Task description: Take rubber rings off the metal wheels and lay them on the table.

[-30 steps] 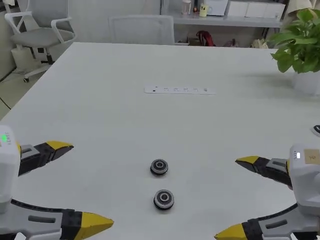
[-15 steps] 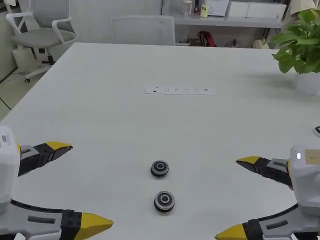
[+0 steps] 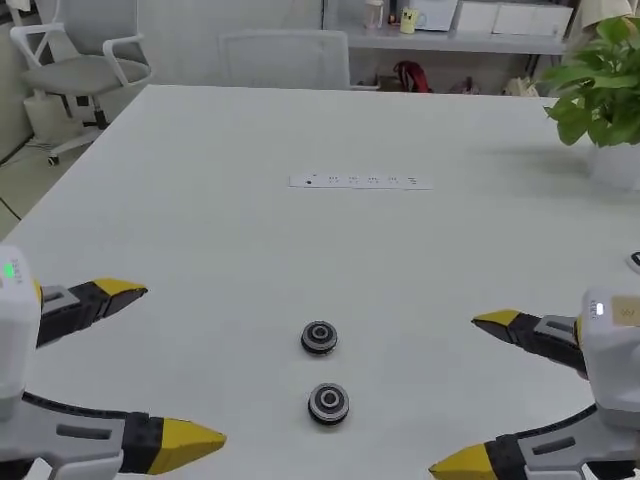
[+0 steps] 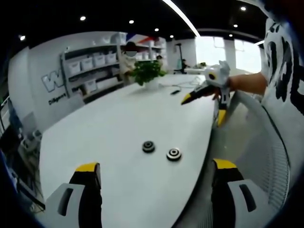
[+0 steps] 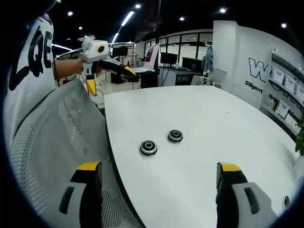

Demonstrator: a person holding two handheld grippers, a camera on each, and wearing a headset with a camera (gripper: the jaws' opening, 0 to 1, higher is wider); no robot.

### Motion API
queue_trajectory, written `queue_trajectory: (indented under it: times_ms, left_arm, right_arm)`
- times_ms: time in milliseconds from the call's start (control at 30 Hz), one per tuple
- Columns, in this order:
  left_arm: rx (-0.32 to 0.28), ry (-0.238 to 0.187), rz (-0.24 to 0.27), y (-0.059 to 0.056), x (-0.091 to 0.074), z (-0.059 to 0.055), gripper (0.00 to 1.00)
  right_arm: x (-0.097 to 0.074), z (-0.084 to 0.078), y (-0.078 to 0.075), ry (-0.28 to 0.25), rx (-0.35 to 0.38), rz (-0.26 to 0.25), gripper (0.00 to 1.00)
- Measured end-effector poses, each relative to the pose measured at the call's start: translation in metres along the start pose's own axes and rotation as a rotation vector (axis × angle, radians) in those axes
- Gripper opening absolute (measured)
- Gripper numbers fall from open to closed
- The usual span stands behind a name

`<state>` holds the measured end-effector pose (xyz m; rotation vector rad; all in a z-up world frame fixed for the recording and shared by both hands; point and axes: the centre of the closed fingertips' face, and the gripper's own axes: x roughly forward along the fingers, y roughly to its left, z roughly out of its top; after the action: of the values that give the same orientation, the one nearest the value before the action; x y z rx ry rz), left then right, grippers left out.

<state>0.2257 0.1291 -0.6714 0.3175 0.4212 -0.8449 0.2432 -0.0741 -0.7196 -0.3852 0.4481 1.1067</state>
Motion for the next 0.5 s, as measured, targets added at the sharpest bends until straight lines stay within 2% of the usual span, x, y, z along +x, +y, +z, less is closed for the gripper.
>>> queue_trajectory:
  times_ms: [500]
  left_arm:
    - [-0.001, 0.001, -0.014, 0.0014, 0.0015, 0.0018, 0.95]
  right_arm:
    - [0.0015, 0.0067, -0.0039, -0.013, -0.004, 0.012, 0.94]
